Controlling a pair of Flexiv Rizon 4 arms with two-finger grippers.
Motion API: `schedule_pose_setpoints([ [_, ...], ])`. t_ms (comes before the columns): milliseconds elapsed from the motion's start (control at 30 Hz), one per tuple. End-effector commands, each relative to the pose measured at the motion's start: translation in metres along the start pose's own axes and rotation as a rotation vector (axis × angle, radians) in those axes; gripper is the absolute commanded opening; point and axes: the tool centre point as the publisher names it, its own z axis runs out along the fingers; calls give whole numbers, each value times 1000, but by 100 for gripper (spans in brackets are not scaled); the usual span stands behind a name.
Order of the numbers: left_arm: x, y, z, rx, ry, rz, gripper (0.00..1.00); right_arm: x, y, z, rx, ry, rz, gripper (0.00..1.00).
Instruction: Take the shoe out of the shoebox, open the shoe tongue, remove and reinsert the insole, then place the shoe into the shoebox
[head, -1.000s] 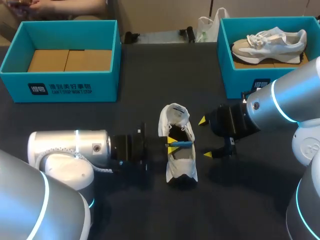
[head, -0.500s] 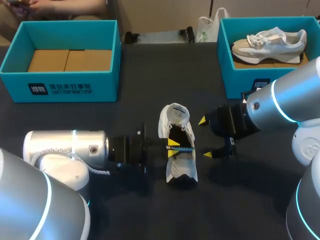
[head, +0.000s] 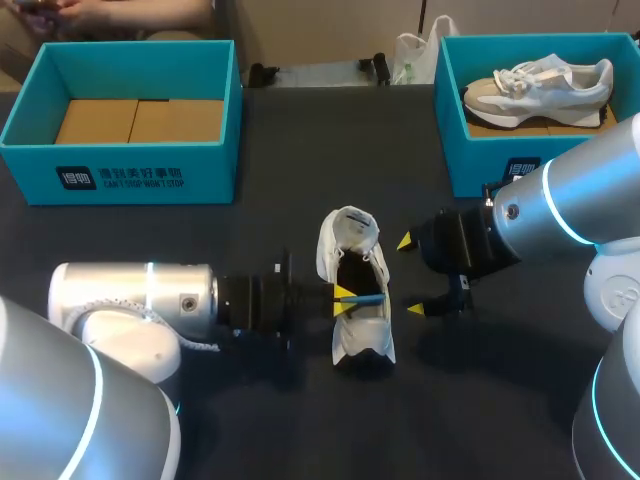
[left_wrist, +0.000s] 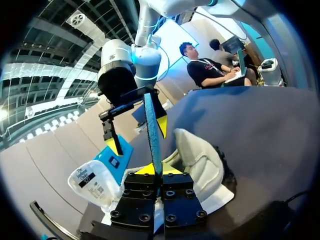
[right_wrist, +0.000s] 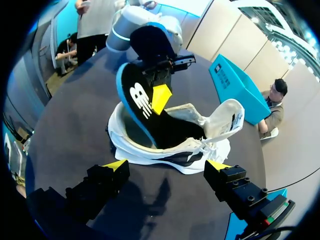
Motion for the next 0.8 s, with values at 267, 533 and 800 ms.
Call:
schedule_pose_setpoints([
  [267,-13,19,15,3,-42,24,0,1,0,-1,0,-1,0,100],
  [533,-12,13,10,2,-42,13,37,1,0,-1,0,-1,0,100],
  [800,-12,-7,-3,22,-34,16,32,1,0,-1,0,-1,0,100],
])
